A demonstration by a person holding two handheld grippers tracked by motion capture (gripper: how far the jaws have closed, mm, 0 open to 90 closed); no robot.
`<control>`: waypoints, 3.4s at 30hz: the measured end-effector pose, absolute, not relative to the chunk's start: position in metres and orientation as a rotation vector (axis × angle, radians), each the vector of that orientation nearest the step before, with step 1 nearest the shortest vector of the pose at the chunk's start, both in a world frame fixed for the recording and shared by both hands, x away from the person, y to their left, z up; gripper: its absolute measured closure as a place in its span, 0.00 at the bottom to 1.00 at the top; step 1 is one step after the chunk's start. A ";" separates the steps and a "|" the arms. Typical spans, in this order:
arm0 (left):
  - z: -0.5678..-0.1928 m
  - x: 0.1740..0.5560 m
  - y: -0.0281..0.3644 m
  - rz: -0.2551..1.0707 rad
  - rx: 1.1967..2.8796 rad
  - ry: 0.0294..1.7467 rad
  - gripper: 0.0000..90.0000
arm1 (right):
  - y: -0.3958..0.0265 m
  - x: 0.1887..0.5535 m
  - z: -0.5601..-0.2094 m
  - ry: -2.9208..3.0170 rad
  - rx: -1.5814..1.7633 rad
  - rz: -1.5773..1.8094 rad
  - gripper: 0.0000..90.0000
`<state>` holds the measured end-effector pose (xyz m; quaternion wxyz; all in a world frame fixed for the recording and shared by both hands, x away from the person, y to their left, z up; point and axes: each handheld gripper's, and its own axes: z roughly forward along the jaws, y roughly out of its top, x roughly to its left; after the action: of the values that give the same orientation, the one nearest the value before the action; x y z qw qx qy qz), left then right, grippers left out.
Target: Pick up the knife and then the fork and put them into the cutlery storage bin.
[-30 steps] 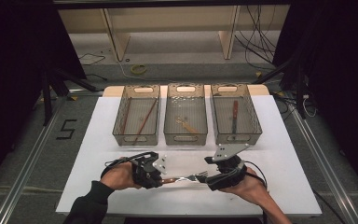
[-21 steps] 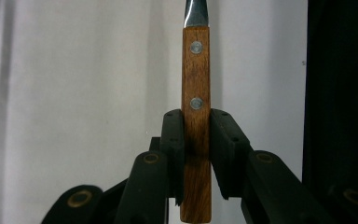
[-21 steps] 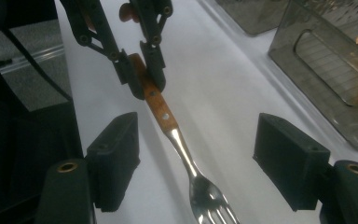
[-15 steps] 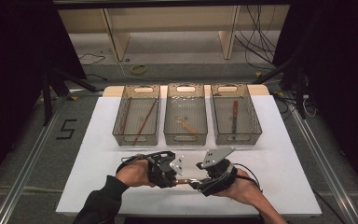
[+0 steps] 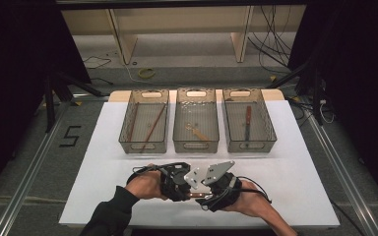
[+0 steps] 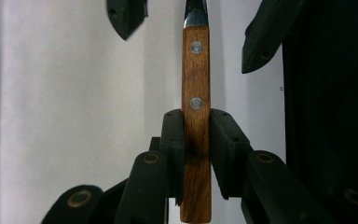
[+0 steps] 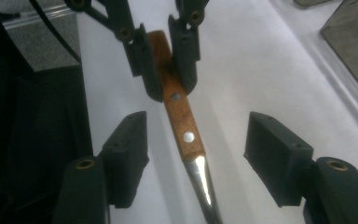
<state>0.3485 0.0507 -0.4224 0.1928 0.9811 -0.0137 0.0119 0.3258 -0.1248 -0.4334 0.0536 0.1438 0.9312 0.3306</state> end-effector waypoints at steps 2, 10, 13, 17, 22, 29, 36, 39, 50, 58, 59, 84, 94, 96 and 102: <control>-0.422 0.348 0.051 0.032 2.751 -0.041 0.84 | -0.124 0.325 -0.434 2.838 0.431 0.991 0.49; -0.424 0.346 0.049 0.027 2.743 -0.038 0.84 | -0.122 0.323 -0.438 2.857 0.377 0.945 0.61; -0.424 0.344 0.048 0.020 2.740 -0.044 0.84 | -0.122 0.322 -0.439 2.869 0.364 0.937 0.65; -0.424 0.343 0.048 0.028 2.731 -0.047 0.84 | -0.122 0.321 -0.440 2.875 0.350 0.937 0.71; -0.424 0.341 0.048 0.024 2.725 -0.048 0.84 | -0.121 0.320 -0.441 2.902 0.323 0.917 0.76; -0.422 0.343 0.047 0.027 2.763 -0.115 0.84 | -0.120 0.319 -0.443 2.910 0.356 0.912 0.82; -0.421 0.343 0.048 0.017 2.744 -0.114 0.82 | -0.116 0.311 -0.444 2.903 0.434 0.941 0.87; -0.419 0.344 0.050 0.013 2.721 -0.091 0.80 | -0.116 0.310 -0.444 2.890 0.478 0.964 0.87; -0.410 0.357 0.072 0.091 2.570 0.133 0.44 | -0.134 0.325 -0.439 2.876 0.319 0.887 0.87; -0.410 0.368 0.089 0.168 2.431 0.310 0.33 | -0.149 0.335 -0.433 2.820 0.409 0.887 0.87; -0.410 0.368 0.091 0.177 2.411 0.327 0.32 | -0.151 0.337 -0.432 2.809 0.426 0.886 0.87; -0.449 0.359 0.164 0.272 2.030 0.792 0.25 | -0.245 0.449 -0.348 2.374 1.071 0.978 0.87; -0.453 0.353 0.178 0.292 1.969 0.851 0.25 | -0.257 0.506 -0.356 2.244 1.314 0.894 0.87; -0.454 0.352 0.179 0.297 1.968 0.855 0.25 | -0.255 0.516 -0.361 2.242 1.345 0.869 0.87; -0.454 0.348 0.182 0.297 1.937 0.851 0.24 | -0.251 0.536 -0.376 2.212 1.421 0.850 0.87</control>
<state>0.3483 0.1821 -0.4538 0.4816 0.7946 0.3491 0.1219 0.5362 -0.2513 -0.3757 0.1882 0.5052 0.7862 0.3022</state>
